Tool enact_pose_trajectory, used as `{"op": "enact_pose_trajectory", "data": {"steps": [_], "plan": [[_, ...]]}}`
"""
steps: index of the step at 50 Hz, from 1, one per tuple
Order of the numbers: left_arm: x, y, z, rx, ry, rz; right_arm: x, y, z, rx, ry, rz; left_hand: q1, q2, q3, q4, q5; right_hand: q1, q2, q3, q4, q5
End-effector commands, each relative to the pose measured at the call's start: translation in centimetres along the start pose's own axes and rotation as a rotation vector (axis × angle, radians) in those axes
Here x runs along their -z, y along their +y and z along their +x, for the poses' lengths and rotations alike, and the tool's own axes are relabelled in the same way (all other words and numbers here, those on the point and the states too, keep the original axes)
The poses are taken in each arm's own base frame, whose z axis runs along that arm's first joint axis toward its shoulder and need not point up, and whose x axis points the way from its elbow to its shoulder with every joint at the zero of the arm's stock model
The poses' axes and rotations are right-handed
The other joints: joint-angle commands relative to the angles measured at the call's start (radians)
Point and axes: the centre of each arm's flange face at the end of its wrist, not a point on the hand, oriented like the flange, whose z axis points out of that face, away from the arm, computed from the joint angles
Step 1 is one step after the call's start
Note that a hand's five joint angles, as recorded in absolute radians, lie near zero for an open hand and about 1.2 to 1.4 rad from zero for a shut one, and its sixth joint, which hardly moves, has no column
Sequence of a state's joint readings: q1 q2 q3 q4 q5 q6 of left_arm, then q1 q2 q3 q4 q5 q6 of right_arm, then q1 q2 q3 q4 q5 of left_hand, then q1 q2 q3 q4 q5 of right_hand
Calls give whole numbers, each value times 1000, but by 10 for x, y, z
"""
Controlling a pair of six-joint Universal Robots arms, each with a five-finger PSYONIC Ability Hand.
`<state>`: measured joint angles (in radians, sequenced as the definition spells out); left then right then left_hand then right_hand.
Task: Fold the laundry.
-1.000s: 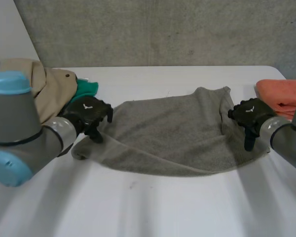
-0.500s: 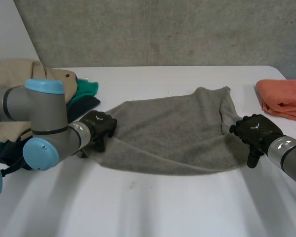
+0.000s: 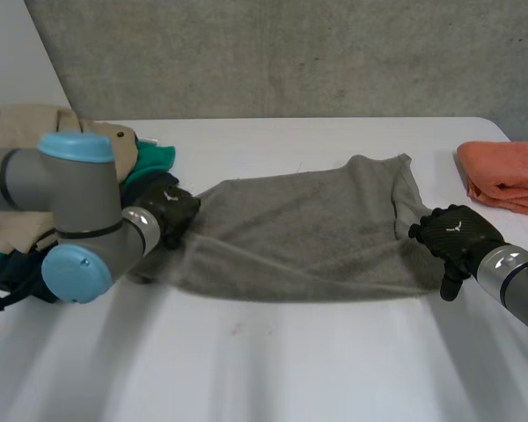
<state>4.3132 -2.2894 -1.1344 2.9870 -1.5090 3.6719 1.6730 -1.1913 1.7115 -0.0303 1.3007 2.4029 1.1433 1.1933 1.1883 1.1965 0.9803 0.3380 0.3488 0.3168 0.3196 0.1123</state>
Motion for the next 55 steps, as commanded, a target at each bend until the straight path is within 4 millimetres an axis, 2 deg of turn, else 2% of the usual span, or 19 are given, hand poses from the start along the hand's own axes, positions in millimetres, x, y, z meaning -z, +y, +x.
{"op": "enact_pose_trajectory", "data": {"steps": [1,3,6,10,15,29,32,33,34,36,44,48,53,55], "plan": [[21,-26,-9,32,-73,111,3,-2,1,-15,-6,-4,253,203,208,200,241,-34,-45,-13,-16,17],[19,-24,-4,19,-46,133,3,-2,1,-17,-6,-4,253,203,208,200,241,-34,-45,-13,-16,17],[15,-13,2,-8,-10,102,3,-2,1,-17,-5,-3,-270,-320,-315,-324,-282,-34,-45,-13,-16,17],[9,2,7,-37,15,35,3,-1,-1,-16,-11,-7,-562,-612,-607,-615,-574,-34,-45,-13,-16,17],[3,11,8,-44,15,-15,3,-1,-2,-11,-13,-5,-563,-613,-608,-616,-574,-34,-45,-13,-16,17],[-12,21,14,-48,28,-41,2,2,-3,-15,-19,-11,-443,-493,-488,-496,-454,-34,-45,-13,-16,17],[-14,23,14,-46,29,-46,2,2,-2,-14,-16,-12,-51,-101,-96,-104,-62,-34,-45,-13,-16,17],[-13,22,12,-47,24,-45,2,2,-2,-15,-17,-13,250,200,205,197,238,-34,-45,-13,-16,17],[-11,20,11,-47,18,-40,2,2,-2,-15,-17,-13,253,203,208,200,241,-34,-45,-13,-16,17],[-6,14,8,-44,-1,-32,3,2,-2,-13,-16,-10,253,203,208,200,241,-34,-45,-13,-16,17],[44,-36,-7,26,-88,117,6,0,-1,-28,-12,-15,253,203,208,200,241,-46,-57,-25,-28,5],[68,-56,-11,37,-105,193,12,-4,0,-137,-7,-26,253,203,208,200,241,-72,-83,-51,-54,-21],[99,-79,-14,36,-119,265,21,-11,-14,-434,-56,-34,253,203,208,200,241,-137,-148,-116,-119,-86],[106,-86,-16,35,-127,287,23,-10,-21,-502,-74,-42,253,203,208,200,241,-149,-159,-127,-130,-98]]}}
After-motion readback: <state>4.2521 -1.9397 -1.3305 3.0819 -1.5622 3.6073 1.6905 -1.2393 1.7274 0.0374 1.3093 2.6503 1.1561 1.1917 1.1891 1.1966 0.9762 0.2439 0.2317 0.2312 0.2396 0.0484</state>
